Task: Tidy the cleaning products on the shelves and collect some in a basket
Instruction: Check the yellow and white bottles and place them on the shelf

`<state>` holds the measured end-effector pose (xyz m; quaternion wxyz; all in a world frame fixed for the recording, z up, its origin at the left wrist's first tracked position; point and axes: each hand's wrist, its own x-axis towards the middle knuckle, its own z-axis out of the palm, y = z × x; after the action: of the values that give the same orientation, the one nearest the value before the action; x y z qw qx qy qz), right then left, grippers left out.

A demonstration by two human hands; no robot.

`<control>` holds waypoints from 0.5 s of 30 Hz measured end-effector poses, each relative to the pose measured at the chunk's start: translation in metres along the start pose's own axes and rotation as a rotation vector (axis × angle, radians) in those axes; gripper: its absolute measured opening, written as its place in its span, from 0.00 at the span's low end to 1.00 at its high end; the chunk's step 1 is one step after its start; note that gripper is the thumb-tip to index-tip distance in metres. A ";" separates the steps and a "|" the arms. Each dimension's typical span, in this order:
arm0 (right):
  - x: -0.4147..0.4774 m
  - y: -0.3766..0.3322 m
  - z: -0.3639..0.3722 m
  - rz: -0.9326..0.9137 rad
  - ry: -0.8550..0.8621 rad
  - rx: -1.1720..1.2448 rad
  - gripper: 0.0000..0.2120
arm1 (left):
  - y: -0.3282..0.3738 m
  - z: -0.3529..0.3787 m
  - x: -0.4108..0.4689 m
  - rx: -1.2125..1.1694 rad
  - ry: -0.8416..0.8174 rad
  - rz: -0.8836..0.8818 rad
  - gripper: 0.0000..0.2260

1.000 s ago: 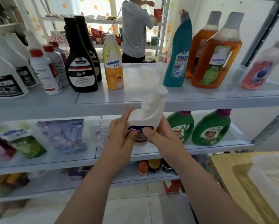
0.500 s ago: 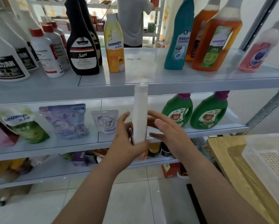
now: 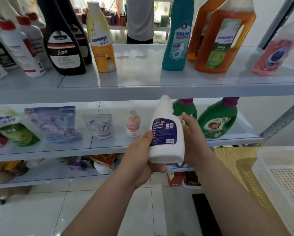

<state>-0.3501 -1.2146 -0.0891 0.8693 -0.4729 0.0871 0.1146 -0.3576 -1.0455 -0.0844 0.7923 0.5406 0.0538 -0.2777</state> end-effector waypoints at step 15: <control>0.020 -0.020 -0.021 -0.138 0.195 -0.097 0.15 | 0.002 0.025 0.019 0.345 -0.128 -0.029 0.30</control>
<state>-0.3266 -1.2403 -0.0898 0.8386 -0.5282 0.1327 0.0120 -0.3461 -1.0747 -0.0798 0.6855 0.6490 -0.0374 -0.3277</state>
